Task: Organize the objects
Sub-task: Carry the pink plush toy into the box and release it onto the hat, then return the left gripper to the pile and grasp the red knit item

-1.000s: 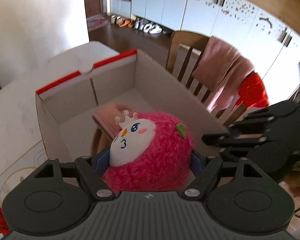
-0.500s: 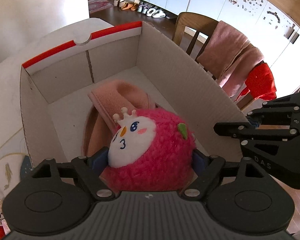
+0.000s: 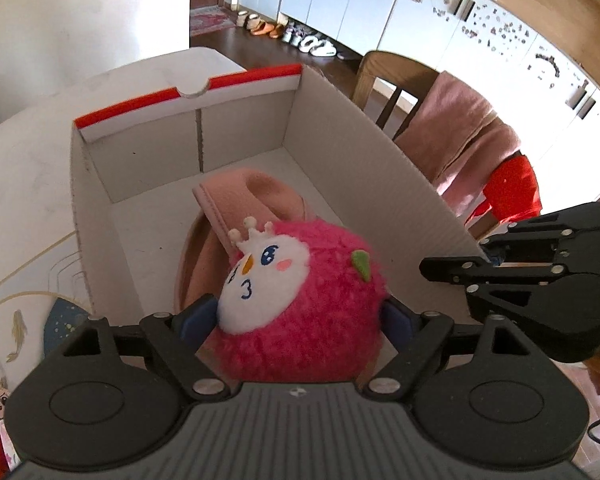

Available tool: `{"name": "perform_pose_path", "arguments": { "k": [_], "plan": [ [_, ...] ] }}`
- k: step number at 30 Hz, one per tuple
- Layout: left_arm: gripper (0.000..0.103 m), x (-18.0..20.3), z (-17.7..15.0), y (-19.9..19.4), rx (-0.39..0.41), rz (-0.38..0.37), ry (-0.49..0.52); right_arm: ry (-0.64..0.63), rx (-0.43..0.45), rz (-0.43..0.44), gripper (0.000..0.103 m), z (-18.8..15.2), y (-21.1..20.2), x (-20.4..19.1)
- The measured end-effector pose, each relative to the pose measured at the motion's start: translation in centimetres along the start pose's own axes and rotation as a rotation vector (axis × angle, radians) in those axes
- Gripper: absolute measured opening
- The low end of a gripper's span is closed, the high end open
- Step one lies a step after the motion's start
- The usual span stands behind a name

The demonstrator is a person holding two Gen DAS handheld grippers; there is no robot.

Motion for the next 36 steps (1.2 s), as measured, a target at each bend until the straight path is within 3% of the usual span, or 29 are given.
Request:
{"name": "perform_pose_path", "arguments": {
  "k": [12,21,30,36],
  "plan": [
    [0.086,0.5,0.4,-5.6,0.121,-0.031,-0.016,-0.005,-0.006,-0.013,0.004,-0.1,0.0,-0.2],
    [0.086,-1.1,-0.8,-10.3,0.187,-0.001,-0.034,-0.014,-0.009,-0.022,0.004,-0.1,0.0,-0.3],
    [0.086,-6.1,-3.2,-14.6,0.223,0.101,-0.097,-0.011,-0.016,-0.036,0.004,0.0,-0.1,-0.4],
    [0.086,-10.7,-5.7,-16.7,0.217,0.217,-0.159,-0.012,-0.019,-0.046,0.004,-0.1,-0.2,-0.4]
  ]
}}
Point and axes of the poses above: each gripper's, at about its wrist camera, not at the fingertips, and y roughly the way its jaws point, x to its right, z to its top, the point moved 5 cm from there along y, roughly the way its jaws point, and after that the axes turned 13 degrees about -z, right-handed, at the moved point
